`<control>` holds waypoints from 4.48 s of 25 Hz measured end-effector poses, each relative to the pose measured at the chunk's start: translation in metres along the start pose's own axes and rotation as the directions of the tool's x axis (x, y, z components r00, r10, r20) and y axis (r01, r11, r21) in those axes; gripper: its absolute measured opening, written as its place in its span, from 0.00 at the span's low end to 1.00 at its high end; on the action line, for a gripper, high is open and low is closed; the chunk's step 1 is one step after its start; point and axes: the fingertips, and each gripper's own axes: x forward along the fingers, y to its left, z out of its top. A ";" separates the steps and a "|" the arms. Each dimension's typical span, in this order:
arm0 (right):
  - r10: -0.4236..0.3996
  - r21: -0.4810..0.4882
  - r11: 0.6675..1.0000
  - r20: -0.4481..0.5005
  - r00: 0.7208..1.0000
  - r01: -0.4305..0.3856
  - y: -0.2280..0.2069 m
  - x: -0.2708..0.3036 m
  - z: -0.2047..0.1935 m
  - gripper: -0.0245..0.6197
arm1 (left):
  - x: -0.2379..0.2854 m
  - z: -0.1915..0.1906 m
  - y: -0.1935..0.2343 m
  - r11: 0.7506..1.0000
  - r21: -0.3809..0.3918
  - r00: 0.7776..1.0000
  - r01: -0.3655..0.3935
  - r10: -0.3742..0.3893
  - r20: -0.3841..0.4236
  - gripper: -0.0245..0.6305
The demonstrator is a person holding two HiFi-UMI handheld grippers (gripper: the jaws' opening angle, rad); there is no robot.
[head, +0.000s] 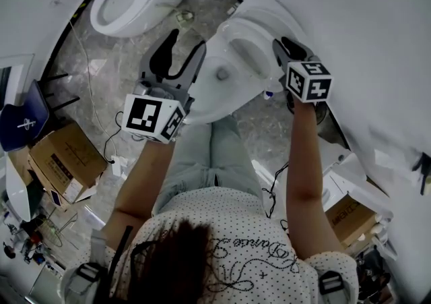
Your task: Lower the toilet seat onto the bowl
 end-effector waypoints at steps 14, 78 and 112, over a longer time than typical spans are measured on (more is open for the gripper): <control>0.136 0.033 0.990 -0.024 0.990 -0.136 0.075 -0.005 -0.024 0.30 | -0.058 0.006 -0.001 0.999 0.030 0.999 -0.035 0.033 0.041 0.12; 0.130 -0.093 0.981 -0.327 0.936 -0.168 0.375 0.101 -0.286 0.20 | -0.198 -0.172 0.160 0.998 -0.028 0.988 0.055 -0.059 -0.144 0.06; 0.148 -0.212 0.926 -0.559 0.816 -0.313 0.402 0.193 -0.430 0.15 | -0.239 -0.248 0.216 0.991 -0.077 0.972 -0.114 0.095 -0.213 0.06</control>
